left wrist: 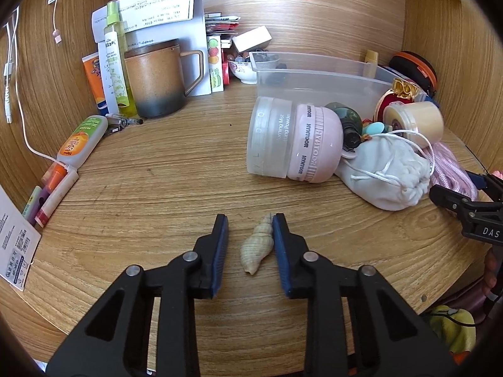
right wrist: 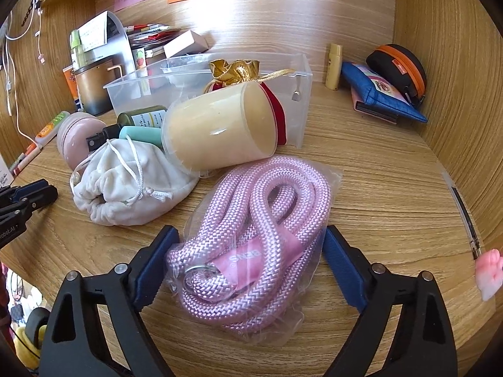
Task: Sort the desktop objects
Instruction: 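Grasp the beige seashell with the left gripper while the right gripper grasps the bagged pink rope, then lift the seashell and rope bag with both grippers toward the clear plastic box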
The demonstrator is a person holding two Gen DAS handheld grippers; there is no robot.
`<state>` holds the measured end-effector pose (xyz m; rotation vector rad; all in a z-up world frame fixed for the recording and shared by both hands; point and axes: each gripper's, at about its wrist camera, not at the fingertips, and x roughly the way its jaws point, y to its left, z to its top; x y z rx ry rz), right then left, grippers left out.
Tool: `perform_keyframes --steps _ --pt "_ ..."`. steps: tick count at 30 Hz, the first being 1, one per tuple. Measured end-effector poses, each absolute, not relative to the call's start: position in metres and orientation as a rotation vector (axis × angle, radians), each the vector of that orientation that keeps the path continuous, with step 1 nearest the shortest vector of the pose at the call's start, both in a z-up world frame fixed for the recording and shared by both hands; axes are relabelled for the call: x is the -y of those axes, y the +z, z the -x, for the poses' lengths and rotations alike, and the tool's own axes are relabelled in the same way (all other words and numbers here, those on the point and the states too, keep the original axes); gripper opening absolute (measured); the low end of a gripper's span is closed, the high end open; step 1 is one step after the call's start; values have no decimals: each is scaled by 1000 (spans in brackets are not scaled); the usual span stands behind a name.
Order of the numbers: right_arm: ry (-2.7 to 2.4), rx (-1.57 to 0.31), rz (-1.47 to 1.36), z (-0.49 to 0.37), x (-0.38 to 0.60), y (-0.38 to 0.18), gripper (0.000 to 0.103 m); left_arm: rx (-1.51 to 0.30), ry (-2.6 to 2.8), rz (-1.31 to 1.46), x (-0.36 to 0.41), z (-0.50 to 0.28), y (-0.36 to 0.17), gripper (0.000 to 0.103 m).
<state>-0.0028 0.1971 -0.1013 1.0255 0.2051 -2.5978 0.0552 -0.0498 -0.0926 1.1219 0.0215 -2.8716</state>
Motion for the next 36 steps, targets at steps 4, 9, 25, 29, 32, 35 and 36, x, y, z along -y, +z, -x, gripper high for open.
perform_keyframes --steps 4,9,25,29,32,35,36 --pt "-2599 -199 -1021 2 -199 -101 85 -16 -2869 -1128 48 -57 -92 20" --pt "-2607 -196 -1008 1 -201 -101 80 -18 -2860 -1125 46 -59 -92 20" --pt "-2630 -184 -1022 -3 -221 -93 59 -79 -2856 -1128 40 -54 -88 20" --pt "-2639 -166 -1008 -2 -227 -85 57 -91 -2870 -1117 37 -52 -83 20" --pt "-2645 -170 -998 -2 -228 -80 56 -87 -2875 -1104 35 -51 -78 20" --pt "-2654 -160 -982 -2 -229 -74 56 -90 -2879 -1087 35 -50 -71 20" --pt "-2654 -162 -980 -2 -229 -72 55 -89 -2880 -1078 35 -49 -68 20"
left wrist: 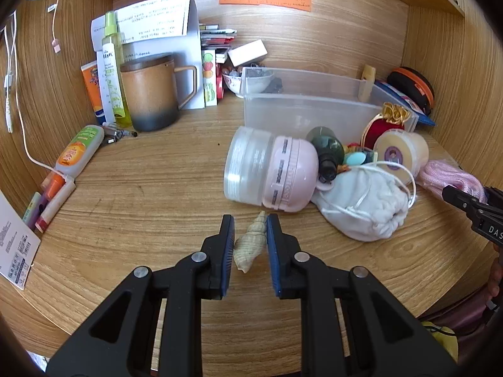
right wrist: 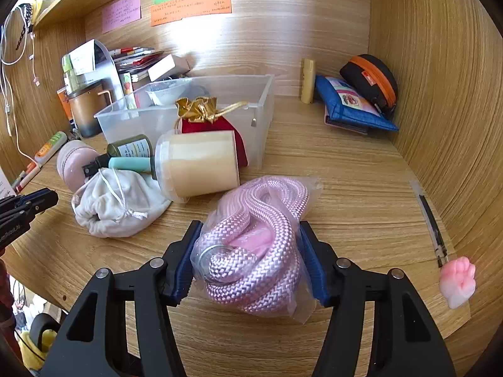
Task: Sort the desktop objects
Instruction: 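Lift the seashell and rope bag with both grippers toward the clear plastic box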
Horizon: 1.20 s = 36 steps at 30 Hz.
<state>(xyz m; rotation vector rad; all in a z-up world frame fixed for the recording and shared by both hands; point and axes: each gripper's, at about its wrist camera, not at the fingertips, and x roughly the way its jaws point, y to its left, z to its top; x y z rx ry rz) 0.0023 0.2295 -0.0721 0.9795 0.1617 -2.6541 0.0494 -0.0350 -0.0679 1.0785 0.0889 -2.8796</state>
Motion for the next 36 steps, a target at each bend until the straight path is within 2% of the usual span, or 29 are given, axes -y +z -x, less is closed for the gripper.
perform_keyframes --steps 29,36 --pt "-2642 -178 -748 3 -205 10 54 -87 -2991 -992 31 -20 1 20" --pt "-2620 -163 -716 22 -198 23 55 -17 -2997 -1009 27 6 10 20"
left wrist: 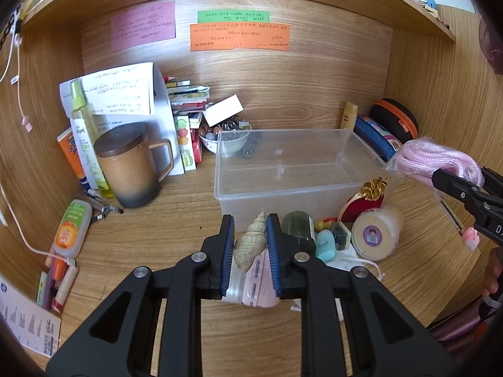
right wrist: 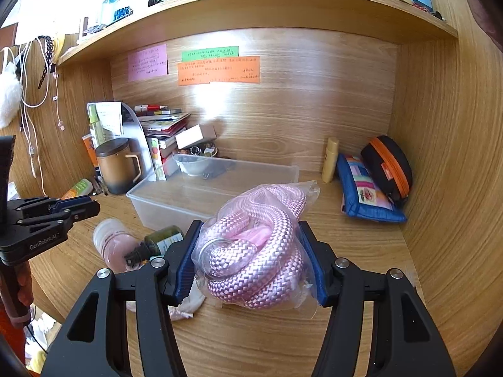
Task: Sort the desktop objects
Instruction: 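Lift the seashell and rope bag with both grippers toward the clear plastic box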
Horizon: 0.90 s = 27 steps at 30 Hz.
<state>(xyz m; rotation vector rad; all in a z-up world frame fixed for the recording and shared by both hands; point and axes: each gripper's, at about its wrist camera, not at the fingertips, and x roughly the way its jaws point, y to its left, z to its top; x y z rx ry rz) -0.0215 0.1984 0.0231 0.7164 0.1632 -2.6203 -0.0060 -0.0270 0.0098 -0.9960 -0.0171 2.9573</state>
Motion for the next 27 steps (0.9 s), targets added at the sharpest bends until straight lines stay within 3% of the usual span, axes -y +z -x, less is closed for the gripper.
perform_keyframes --steps 27 --pt "-2545 -235 -714 111 -163 41 55 -158 2919 917 16 104 56 20"
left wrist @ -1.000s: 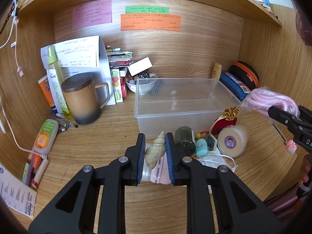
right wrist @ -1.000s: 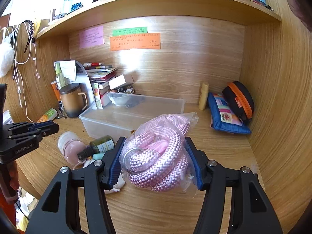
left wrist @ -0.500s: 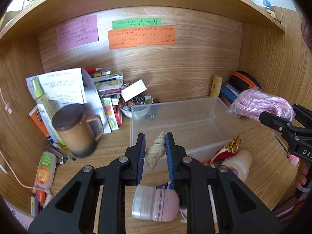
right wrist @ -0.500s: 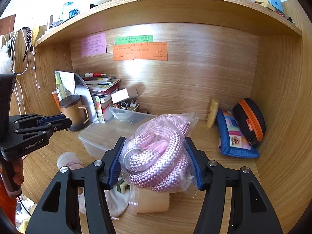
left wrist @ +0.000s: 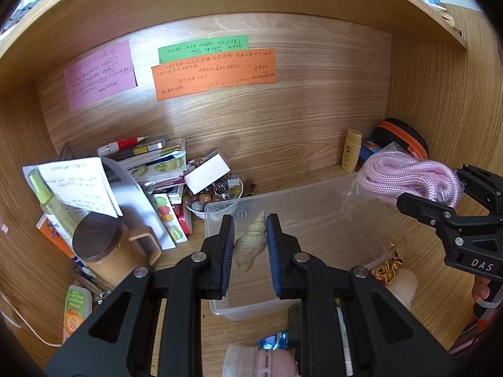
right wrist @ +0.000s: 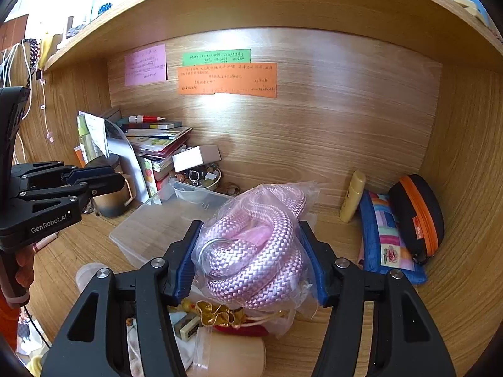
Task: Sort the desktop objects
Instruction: 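Lift the seashell and rope bag with both grippers toward the clear plastic box, then lower both held items into the clear box and open both grippers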
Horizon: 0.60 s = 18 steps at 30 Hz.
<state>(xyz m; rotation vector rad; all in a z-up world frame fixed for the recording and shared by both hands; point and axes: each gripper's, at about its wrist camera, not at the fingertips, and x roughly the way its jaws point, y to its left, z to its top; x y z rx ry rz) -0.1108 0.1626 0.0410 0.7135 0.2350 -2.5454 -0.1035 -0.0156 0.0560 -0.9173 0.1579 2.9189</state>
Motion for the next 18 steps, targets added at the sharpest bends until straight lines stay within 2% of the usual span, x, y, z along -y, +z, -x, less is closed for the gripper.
perform_keyframes --steps 18 --pt "-2444 -314 -863 165 -133 9 55 -176 2790 1111 10 169 12 20"
